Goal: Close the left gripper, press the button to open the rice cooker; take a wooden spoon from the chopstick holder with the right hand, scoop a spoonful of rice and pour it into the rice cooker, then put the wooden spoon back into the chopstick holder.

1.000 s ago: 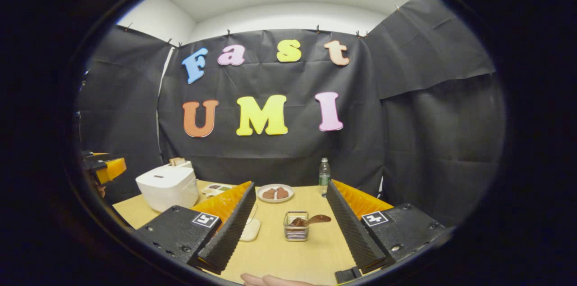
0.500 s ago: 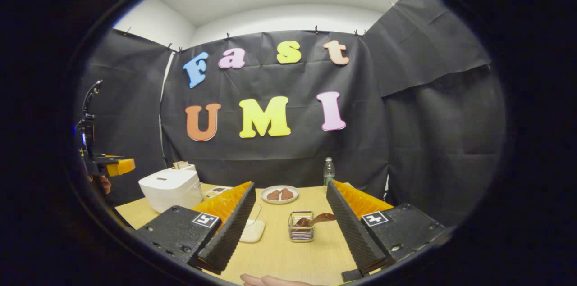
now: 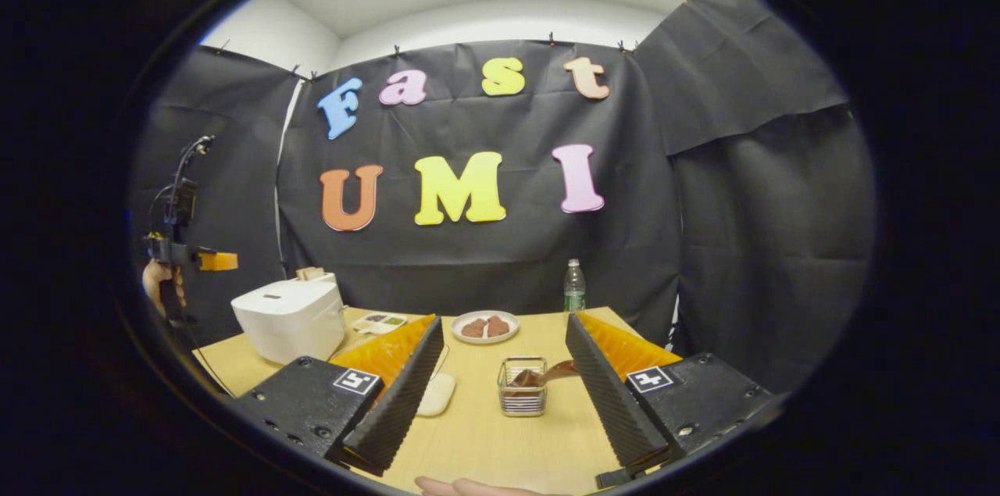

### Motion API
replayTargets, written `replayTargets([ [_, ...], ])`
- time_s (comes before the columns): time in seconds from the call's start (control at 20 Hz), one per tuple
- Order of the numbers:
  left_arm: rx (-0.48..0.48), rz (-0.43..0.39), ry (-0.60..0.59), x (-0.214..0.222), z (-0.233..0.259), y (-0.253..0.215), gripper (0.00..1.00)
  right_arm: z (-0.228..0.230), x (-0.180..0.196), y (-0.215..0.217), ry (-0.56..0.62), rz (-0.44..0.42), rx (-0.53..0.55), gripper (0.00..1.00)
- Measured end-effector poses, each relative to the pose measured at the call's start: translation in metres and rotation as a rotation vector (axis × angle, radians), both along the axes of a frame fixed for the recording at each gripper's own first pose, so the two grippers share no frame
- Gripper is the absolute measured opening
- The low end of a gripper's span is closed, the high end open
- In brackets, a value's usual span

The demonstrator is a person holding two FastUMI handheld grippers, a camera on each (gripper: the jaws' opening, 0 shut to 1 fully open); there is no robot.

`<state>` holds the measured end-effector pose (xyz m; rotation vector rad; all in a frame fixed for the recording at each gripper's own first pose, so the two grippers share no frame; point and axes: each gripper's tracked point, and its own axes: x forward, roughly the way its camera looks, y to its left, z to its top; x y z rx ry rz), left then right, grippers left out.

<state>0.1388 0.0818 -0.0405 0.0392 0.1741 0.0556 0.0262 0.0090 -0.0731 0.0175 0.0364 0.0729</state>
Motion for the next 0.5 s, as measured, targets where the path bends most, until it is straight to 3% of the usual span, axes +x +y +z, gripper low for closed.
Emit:
replayTargets([
  [0.05,0.017,-0.006,0.018,0.011,-0.001,0.001,0.0,-0.003,0.003,-0.002,0.008,-0.004,-0.002,1.0],
  [0.25,0.054,0.034,0.104,0.046,-0.02,0.017,0.0,-0.015,0.012,-0.008,0.033,-0.011,-0.014,1.0],
  [0.5,-0.01,0.063,0.232,0.084,-0.055,0.031,0.0,-0.028,0.024,-0.014,0.058,-0.019,-0.007,0.99],
])
